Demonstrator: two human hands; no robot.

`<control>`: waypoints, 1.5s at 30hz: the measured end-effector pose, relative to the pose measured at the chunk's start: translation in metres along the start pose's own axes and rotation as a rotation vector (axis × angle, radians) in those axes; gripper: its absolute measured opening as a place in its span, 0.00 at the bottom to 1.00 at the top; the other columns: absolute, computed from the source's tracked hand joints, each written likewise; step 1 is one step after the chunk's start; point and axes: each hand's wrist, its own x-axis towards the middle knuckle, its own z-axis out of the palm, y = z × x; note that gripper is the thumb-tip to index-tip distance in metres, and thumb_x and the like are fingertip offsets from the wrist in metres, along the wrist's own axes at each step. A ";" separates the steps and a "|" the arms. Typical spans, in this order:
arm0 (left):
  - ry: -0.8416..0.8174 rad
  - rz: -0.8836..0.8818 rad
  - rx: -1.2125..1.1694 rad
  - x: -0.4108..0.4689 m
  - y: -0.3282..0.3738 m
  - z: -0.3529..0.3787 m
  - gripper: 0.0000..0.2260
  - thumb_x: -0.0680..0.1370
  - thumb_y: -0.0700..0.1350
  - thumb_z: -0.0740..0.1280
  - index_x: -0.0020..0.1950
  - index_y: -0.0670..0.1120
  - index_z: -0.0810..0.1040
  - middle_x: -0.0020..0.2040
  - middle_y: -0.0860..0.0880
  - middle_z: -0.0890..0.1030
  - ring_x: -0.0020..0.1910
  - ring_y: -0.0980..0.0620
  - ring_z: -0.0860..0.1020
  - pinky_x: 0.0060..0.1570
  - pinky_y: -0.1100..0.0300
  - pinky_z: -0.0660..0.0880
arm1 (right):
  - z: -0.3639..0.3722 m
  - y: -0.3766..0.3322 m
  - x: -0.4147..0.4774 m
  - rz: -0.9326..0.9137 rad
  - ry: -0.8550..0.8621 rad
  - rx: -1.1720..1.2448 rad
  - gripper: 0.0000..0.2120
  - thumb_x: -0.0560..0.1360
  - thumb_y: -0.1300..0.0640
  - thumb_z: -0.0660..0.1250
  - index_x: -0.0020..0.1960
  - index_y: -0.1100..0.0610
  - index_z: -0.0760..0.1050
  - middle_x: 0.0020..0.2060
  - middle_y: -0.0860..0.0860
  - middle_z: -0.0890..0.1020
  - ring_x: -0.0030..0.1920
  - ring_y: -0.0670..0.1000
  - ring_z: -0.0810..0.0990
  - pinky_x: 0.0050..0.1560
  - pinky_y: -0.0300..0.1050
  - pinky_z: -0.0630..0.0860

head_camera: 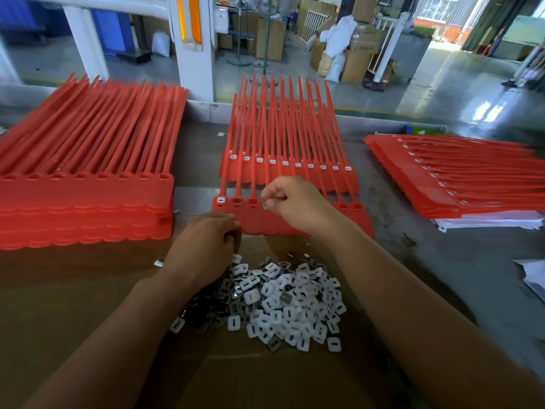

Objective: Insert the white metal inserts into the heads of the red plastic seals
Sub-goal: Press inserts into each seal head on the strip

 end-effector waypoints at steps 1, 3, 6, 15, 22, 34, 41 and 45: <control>-0.002 -0.003 -0.001 0.000 0.000 0.000 0.16 0.75 0.36 0.60 0.61 0.45 0.77 0.66 0.49 0.73 0.64 0.52 0.69 0.62 0.63 0.63 | 0.002 0.002 0.007 -0.001 0.052 -0.005 0.06 0.77 0.61 0.62 0.51 0.57 0.77 0.45 0.46 0.78 0.43 0.41 0.73 0.36 0.27 0.63; -0.003 -0.002 -0.001 0.000 0.001 -0.001 0.16 0.75 0.36 0.60 0.61 0.45 0.78 0.66 0.49 0.73 0.64 0.51 0.70 0.61 0.63 0.63 | 0.009 0.004 0.020 -0.005 0.123 -0.052 0.07 0.76 0.63 0.62 0.49 0.64 0.78 0.50 0.52 0.82 0.37 0.37 0.72 0.31 0.29 0.67; 0.003 0.001 0.002 -0.001 0.002 -0.002 0.16 0.75 0.36 0.60 0.61 0.45 0.78 0.65 0.49 0.73 0.64 0.52 0.70 0.60 0.63 0.64 | 0.021 0.007 0.032 0.012 0.148 -0.077 0.09 0.76 0.63 0.62 0.46 0.66 0.80 0.51 0.53 0.82 0.39 0.40 0.74 0.38 0.35 0.69; 0.005 0.016 0.003 0.000 0.002 -0.001 0.16 0.75 0.35 0.61 0.60 0.44 0.78 0.65 0.48 0.74 0.63 0.51 0.71 0.60 0.62 0.65 | 0.033 0.013 0.044 0.042 0.151 -0.155 0.08 0.76 0.58 0.65 0.48 0.58 0.82 0.50 0.51 0.83 0.52 0.51 0.79 0.54 0.46 0.76; 0.009 0.013 -0.011 -0.001 0.002 -0.001 0.16 0.75 0.35 0.60 0.60 0.43 0.78 0.65 0.47 0.74 0.64 0.51 0.70 0.61 0.62 0.64 | 0.030 0.008 0.045 0.114 0.224 -0.107 0.05 0.74 0.61 0.66 0.43 0.61 0.80 0.44 0.55 0.82 0.46 0.54 0.79 0.48 0.49 0.77; 0.009 0.011 -0.005 -0.001 0.002 -0.002 0.15 0.75 0.36 0.60 0.59 0.44 0.79 0.65 0.48 0.74 0.63 0.51 0.71 0.59 0.63 0.64 | 0.023 0.009 0.047 0.135 0.137 0.004 0.05 0.72 0.59 0.70 0.47 0.57 0.82 0.41 0.42 0.79 0.39 0.41 0.73 0.39 0.33 0.68; 0.009 0.018 -0.003 -0.001 0.002 -0.002 0.15 0.75 0.35 0.60 0.59 0.44 0.79 0.65 0.48 0.74 0.63 0.51 0.71 0.59 0.63 0.64 | 0.032 0.011 0.053 0.211 0.212 -0.046 0.06 0.73 0.58 0.66 0.45 0.56 0.82 0.44 0.51 0.83 0.41 0.47 0.77 0.36 0.40 0.71; 0.005 0.018 -0.005 -0.001 0.001 -0.002 0.16 0.75 0.36 0.60 0.60 0.44 0.78 0.65 0.48 0.74 0.64 0.52 0.70 0.61 0.64 0.63 | 0.020 0.010 0.040 0.121 0.144 0.109 0.06 0.74 0.59 0.68 0.49 0.58 0.82 0.49 0.51 0.83 0.47 0.45 0.77 0.48 0.39 0.71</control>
